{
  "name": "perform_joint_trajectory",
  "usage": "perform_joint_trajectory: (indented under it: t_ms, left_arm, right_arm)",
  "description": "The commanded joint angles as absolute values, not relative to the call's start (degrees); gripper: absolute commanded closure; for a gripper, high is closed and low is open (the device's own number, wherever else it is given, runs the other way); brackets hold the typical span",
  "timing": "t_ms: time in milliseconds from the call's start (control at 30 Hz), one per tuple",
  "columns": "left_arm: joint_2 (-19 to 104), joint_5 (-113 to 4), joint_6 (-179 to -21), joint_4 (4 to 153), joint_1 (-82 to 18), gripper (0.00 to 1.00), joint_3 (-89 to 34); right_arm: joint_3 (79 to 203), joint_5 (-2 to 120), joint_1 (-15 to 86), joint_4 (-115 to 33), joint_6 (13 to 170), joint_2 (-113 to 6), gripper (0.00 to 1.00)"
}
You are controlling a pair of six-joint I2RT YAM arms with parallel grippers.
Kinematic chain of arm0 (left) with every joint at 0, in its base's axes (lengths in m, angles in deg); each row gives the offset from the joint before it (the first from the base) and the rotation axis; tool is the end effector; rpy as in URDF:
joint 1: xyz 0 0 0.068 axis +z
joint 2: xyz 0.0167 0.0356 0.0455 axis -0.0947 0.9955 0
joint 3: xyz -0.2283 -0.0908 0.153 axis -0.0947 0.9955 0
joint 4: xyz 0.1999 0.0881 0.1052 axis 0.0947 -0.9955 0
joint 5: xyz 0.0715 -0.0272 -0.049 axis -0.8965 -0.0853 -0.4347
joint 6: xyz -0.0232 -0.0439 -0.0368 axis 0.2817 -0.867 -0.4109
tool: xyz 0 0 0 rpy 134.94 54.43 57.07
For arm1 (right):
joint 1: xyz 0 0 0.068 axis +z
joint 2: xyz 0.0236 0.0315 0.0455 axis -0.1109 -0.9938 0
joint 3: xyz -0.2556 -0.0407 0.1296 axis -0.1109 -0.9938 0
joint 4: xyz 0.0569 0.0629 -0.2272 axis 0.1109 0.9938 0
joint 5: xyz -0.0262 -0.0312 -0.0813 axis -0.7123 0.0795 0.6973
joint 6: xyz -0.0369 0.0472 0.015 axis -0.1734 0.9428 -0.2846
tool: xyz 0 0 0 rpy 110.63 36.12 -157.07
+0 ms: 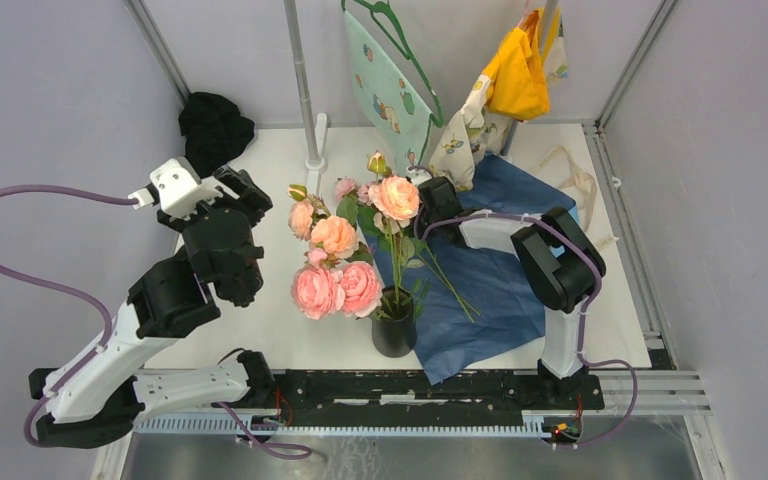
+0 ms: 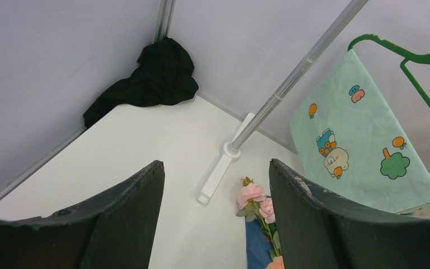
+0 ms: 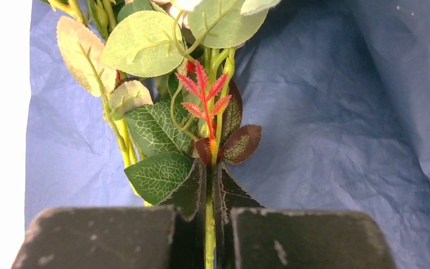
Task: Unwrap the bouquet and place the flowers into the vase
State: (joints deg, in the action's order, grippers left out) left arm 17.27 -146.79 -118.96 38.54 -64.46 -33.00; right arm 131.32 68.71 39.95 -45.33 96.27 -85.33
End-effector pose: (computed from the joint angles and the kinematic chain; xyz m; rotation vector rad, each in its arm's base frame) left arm 0.0855 -0.0523 0.4734 -0.6171 1.4648 0.0589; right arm 0.3467 0.2282 0.1684 -0.4276 2.3064 0.3534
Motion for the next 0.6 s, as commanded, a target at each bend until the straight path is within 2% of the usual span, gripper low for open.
perform_joint_trajectory:
  t_ms: [0,567]
  left_arm:
    - [16.6,-148.8,-120.6,39.3,-64.8,0.25,-33.0]
    - [15.8,-147.7,-121.1,39.2,-64.8,0.25,-32.9]
  right_arm:
    - [128.7,69.8,39.8,-45.4,96.4,-79.6,1.0]
    - [104.4,69.1,39.8,-43.2,98.0,-46.3,1.0]
